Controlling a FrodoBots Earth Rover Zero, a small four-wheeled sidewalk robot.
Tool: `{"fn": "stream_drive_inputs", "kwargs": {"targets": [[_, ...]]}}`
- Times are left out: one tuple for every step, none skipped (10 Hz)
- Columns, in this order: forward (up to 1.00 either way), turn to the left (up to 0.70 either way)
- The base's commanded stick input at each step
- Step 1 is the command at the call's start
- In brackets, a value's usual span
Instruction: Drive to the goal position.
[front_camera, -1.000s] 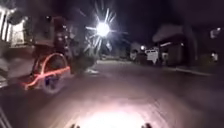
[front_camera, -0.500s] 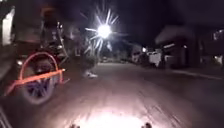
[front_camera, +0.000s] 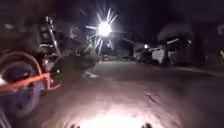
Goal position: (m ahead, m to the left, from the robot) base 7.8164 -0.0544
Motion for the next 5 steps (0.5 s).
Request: {"fn": "stream_drive_inputs", "kwargs": {"targets": [[0.85,0.0],[0.85,0.0],[0.85,0.0],[0.85,0.0],[0.85,0.0]]}}
